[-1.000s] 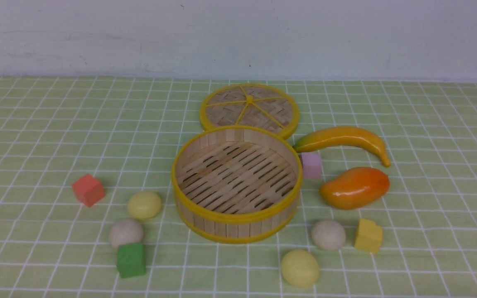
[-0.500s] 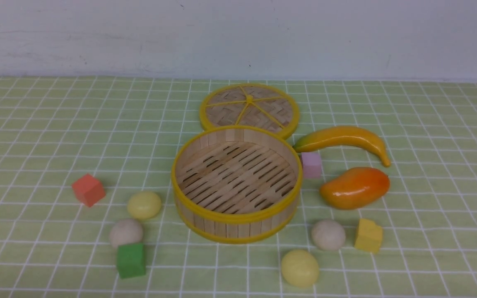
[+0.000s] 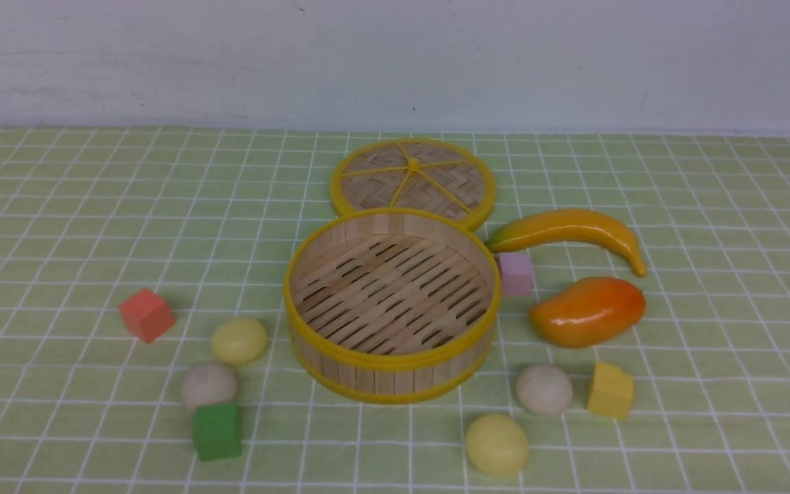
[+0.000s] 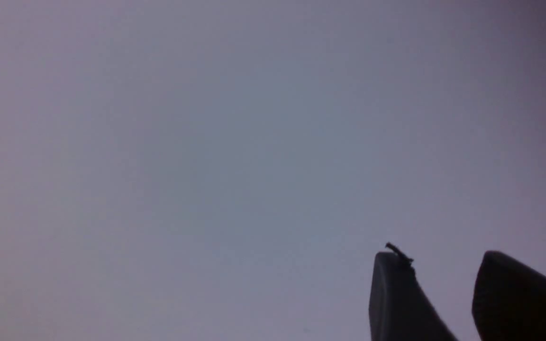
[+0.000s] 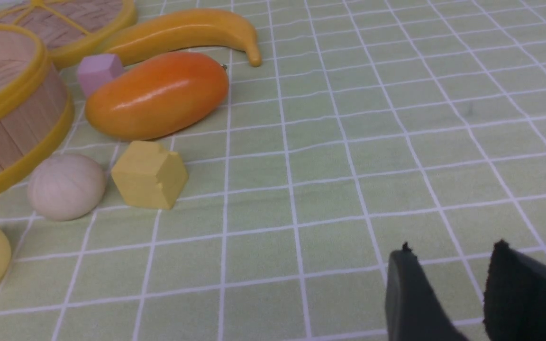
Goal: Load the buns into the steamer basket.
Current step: Use the left arm to grab a steamed stuffed bun
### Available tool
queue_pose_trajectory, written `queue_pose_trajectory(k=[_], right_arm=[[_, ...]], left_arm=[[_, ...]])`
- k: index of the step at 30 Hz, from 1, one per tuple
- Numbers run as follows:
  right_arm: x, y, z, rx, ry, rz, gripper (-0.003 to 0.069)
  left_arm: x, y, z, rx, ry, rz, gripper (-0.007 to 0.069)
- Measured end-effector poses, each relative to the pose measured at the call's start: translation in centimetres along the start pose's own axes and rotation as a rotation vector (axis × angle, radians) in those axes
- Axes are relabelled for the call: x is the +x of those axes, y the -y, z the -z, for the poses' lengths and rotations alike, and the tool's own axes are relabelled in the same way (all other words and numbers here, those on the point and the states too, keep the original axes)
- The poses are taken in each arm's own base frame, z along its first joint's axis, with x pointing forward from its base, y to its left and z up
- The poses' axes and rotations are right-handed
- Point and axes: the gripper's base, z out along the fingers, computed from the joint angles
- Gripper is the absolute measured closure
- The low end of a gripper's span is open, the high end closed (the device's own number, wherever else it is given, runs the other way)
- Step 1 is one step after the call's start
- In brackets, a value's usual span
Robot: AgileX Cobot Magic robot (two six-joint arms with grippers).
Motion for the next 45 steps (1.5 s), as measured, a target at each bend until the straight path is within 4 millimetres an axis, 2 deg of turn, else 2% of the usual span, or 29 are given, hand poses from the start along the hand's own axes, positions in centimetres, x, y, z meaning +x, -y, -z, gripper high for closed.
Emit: queue_pose_trajectory(k=[1, 2, 4, 5, 6, 9, 13, 14, 15, 20, 22, 23, 27, 29, 31, 33, 34, 36, 40, 45], right_arm=[[0.0, 0.0, 0.0, 0.0, 0.0, 0.0, 0.0418], [0.0, 0.0, 0.0, 0.0, 0.0, 0.0, 0.0418], [0.0, 0.0, 0.0, 0.0, 0.0, 0.0, 0.0418], [0.0, 0.0, 0.0, 0.0, 0.0, 0.0, 0.0418], [0.0, 0.0, 0.0, 0.0, 0.0, 0.0, 0.0418], [0.0, 0.0, 0.0, 0.0, 0.0, 0.0, 0.0418], [0.0, 0.0, 0.0, 0.0, 0.0, 0.0, 0.0418], [0.0, 0.0, 0.0, 0.0, 0.0, 0.0, 0.0418], [0.0, 0.0, 0.0, 0.0, 0.0, 0.0, 0.0418], [0.0, 0.0, 0.0, 0.0, 0.0, 0.0, 0.0418], [0.0, 0.0, 0.0, 0.0, 0.0, 0.0, 0.0418], [0.0, 0.0, 0.0, 0.0, 0.0, 0.0, 0.0418], [0.0, 0.0, 0.0, 0.0, 0.0, 0.0, 0.0418], [0.0, 0.0, 0.0, 0.0, 0.0, 0.0, 0.0418], [0.0, 0.0, 0.0, 0.0, 0.0, 0.0, 0.0418], [0.0, 0.0, 0.0, 0.0, 0.0, 0.0, 0.0418], [0.0, 0.0, 0.0, 0.0, 0.0, 0.0, 0.0418], [0.0, 0.0, 0.0, 0.0, 0.0, 0.0, 0.0418], [0.0, 0.0, 0.0, 0.0, 0.0, 0.0, 0.0418], [0.0, 0.0, 0.0, 0.0, 0.0, 0.0, 0.0418]], left_arm=[[-0.7, 1.1, -0.9, 0.009, -0.005, -0.002, 0.0386], [-0.8, 1.2, -1.1, 0.007, -0.014, -0.005, 0.0386], [-1.6, 3.4, -3.7, -0.007, -0.099, -0.038, 0.0386], [-1.8, 3.6, -3.9, -0.005, -0.096, -0.037, 0.0386], [-1.5, 4.3, -5.8, -0.063, -0.225, -0.081, 0.0386], [-0.2, 4.3, -8.5, -0.2, -0.464, -0.149, 0.0386], [2.9, 1.4, -10.2, -0.412, -0.763, -0.266, 0.0386], [3.2, 1.1, -10.4, -0.425, -0.781, -0.274, 0.0386], [4.4, -0.2, -10.8, -0.478, -0.858, -0.311, 0.0386], [8.6, -4.5, -12.5, -0.628, -1.051, -0.329, 0.0386], [9.5, -5.3, -12.8, -0.656, -1.083, -0.318, 0.0386], [11.1, -6.8, -13.2, -0.699, -1.126, -0.292, 0.0386], [14.9, -10.2, -14.1, -0.77, -1.272, -0.301, 0.0386], [15.9, -10.7, -14.4, -0.768, -1.33, -0.325, 0.0386], [18.7, -11.6, -15.5, -0.748, -1.499, -0.385, 0.0386], [20.2, -11.8, -16.2, -0.735, -1.562, -0.402, 0.0386], [22.2, -12.1, -17.1, -0.726, -1.638, -0.422, 0.0386], [24.8, -12.5, -18.5, -0.715, -1.714, -0.446, 0.0386], [28.4, -13.5, -20.6, -0.743, -1.783, -0.466, 0.0386], [31.1, -15.2, -21.6, -0.791, -1.828, -0.453, 0.0386]])
